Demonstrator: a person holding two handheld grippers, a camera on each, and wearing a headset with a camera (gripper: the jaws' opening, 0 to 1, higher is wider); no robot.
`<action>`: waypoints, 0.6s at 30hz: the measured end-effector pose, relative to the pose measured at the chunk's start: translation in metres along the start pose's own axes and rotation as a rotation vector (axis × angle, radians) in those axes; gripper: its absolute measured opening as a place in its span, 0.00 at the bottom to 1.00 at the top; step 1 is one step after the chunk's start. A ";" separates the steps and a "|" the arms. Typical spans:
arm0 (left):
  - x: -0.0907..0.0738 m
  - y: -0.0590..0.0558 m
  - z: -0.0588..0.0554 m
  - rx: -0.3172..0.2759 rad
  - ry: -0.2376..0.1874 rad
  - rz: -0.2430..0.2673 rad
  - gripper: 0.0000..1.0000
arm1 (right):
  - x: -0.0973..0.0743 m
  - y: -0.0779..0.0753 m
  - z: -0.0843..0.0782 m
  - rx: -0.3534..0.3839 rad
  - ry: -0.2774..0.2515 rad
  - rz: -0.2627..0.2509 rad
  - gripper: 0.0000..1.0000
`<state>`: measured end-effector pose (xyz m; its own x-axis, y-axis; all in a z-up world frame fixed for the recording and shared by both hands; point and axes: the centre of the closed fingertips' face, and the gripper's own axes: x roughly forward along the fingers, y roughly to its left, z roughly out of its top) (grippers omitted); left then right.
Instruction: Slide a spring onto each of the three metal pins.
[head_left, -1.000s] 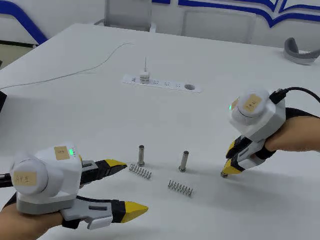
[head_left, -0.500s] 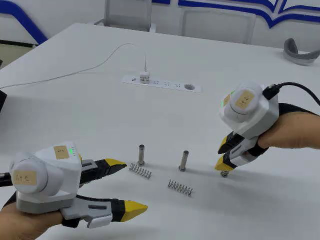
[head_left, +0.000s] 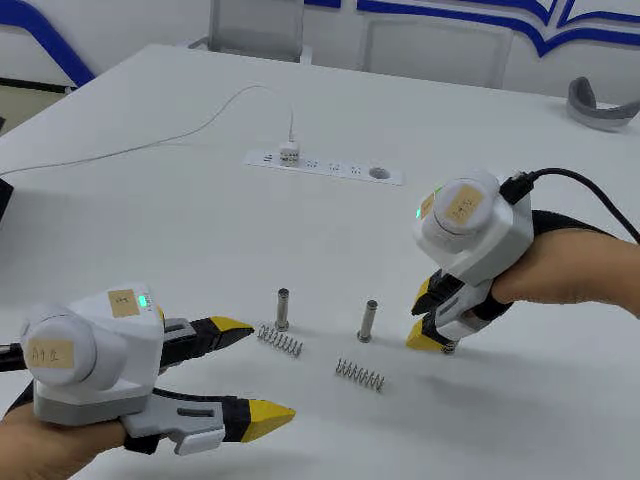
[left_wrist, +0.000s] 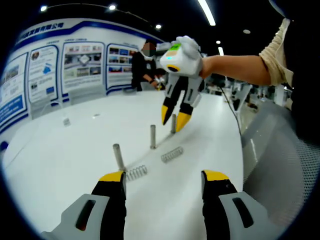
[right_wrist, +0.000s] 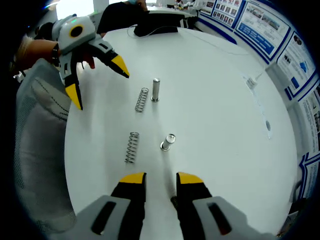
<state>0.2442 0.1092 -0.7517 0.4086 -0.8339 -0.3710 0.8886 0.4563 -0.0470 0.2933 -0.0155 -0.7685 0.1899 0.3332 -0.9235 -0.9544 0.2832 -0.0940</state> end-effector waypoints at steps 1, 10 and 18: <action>0.000 0.000 0.000 0.000 0.000 0.000 0.62 | 0.002 0.003 0.001 -0.001 -0.001 0.006 0.25; 0.000 -0.001 0.000 0.001 -0.001 -0.003 0.61 | 0.012 0.025 0.006 -0.005 -0.001 0.056 0.23; 0.000 -0.001 0.001 0.003 -0.001 -0.003 0.61 | 0.021 0.038 0.009 -0.005 -0.001 0.083 0.22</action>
<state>0.2439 0.1087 -0.7506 0.4059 -0.8358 -0.3697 0.8904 0.4528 -0.0458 0.2631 0.0100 -0.7885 0.1098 0.3564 -0.9279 -0.9680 0.2502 -0.0184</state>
